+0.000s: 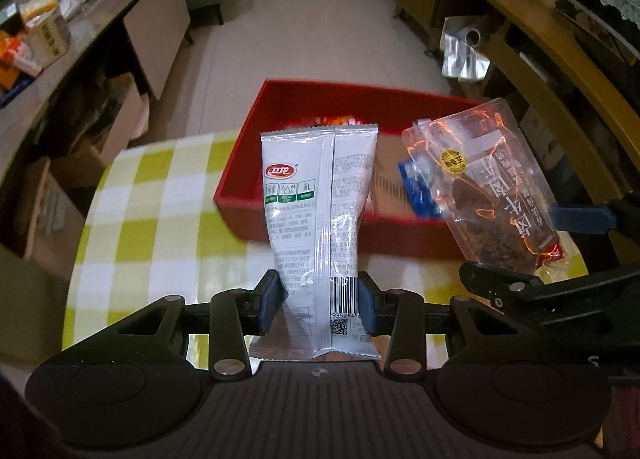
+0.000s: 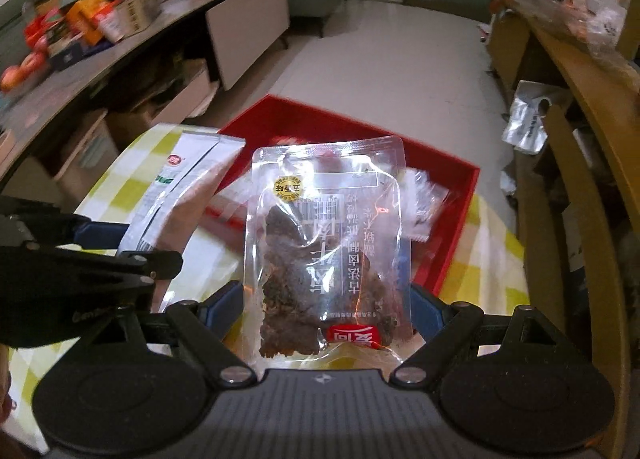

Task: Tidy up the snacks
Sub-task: 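Carry the Weilong pack and jerky bag in both tools over the red box, then open both tools to drop the Weilong pack and jerky bag into the box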

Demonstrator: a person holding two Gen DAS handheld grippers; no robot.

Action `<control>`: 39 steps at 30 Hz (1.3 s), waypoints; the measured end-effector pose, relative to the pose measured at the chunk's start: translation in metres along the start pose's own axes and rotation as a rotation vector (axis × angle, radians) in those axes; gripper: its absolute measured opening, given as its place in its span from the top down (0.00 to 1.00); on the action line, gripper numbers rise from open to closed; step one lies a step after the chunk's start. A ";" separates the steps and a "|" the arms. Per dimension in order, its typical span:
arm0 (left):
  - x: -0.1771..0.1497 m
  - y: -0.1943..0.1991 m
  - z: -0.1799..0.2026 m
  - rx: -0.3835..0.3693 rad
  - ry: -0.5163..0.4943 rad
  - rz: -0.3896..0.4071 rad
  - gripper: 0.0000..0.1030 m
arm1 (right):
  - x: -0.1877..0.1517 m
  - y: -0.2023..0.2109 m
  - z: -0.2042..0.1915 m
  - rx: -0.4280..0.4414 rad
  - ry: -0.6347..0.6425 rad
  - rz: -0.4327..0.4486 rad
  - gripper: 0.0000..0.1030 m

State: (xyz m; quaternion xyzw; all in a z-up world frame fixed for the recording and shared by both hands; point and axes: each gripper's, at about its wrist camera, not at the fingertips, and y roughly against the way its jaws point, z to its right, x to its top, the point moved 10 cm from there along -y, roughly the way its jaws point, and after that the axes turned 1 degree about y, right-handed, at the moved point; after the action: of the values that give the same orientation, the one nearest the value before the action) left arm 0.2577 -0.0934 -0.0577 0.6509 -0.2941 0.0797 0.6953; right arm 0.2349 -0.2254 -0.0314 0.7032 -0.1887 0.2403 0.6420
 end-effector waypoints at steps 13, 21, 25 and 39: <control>0.055 -0.046 0.012 0.049 -0.028 0.018 0.53 | 0.035 -0.046 0.042 -0.066 -0.045 -0.010 0.09; 0.066 -0.073 0.014 0.067 -0.032 0.009 0.54 | 0.042 -0.072 0.052 -0.090 -0.054 -0.028 0.09; 0.068 -0.078 0.012 0.082 -0.034 0.012 0.54 | 0.044 -0.083 0.054 -0.108 -0.051 -0.032 0.08; 0.069 -0.079 0.004 0.123 -0.028 0.007 0.30 | 0.046 -0.085 0.059 -0.146 -0.058 -0.024 0.05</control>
State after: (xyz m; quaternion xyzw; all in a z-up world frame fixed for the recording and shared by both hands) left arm 0.3518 -0.1265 -0.0902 0.6925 -0.3009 0.0909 0.6494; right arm 0.3267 -0.2733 -0.0768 0.6634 -0.2159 0.1978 0.6885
